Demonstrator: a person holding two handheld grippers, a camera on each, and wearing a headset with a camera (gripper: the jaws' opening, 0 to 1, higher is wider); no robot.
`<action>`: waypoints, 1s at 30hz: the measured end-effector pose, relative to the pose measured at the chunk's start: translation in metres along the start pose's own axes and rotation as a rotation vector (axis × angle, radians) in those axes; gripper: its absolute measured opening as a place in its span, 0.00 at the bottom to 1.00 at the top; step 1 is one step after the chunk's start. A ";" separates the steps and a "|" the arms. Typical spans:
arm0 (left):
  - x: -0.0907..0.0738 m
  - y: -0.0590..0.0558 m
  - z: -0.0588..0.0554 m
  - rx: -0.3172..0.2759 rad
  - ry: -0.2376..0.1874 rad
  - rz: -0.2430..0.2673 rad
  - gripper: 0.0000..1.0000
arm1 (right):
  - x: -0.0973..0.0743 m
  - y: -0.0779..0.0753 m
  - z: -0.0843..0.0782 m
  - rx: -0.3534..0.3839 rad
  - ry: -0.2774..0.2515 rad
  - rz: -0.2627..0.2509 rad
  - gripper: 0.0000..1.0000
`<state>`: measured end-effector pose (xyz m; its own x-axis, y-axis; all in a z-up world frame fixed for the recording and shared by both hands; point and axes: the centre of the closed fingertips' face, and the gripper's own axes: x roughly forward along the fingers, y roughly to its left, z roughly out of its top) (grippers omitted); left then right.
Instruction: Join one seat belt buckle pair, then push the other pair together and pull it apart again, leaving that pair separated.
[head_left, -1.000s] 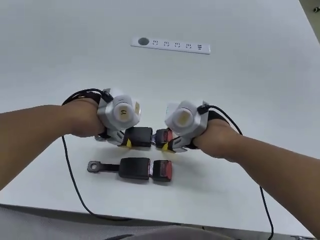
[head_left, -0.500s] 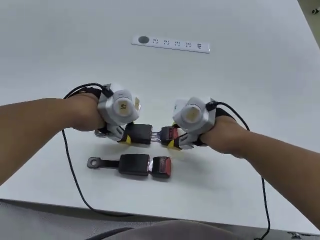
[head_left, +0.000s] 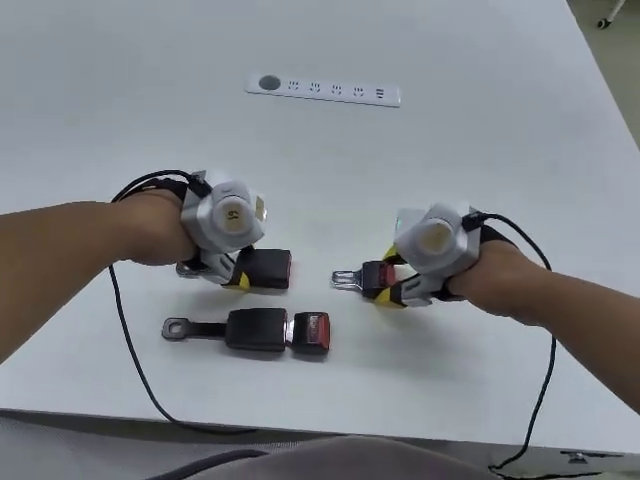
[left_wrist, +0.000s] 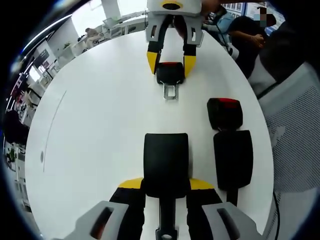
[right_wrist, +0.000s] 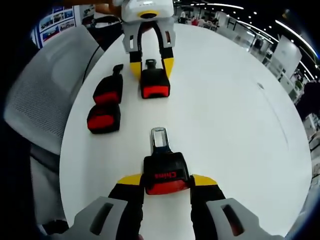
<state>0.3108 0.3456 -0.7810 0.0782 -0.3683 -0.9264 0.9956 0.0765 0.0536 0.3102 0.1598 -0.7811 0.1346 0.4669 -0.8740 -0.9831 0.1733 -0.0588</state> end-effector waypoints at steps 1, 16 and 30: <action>0.000 0.000 -0.001 -0.002 0.000 0.001 0.32 | -0.003 0.000 -0.004 0.003 0.002 -0.001 0.33; -0.002 -0.002 0.000 -0.005 0.009 0.013 0.32 | -0.020 -0.010 -0.038 0.030 0.059 -0.029 0.34; -0.002 0.008 -0.003 -0.075 -0.036 0.070 0.36 | -0.023 -0.015 -0.035 -0.015 0.108 -0.094 0.43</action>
<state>0.3183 0.3494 -0.7800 0.1508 -0.3929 -0.9071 0.9811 0.1722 0.0885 0.3170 0.1158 -0.7771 0.2125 0.3528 -0.9113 -0.9688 0.1981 -0.1492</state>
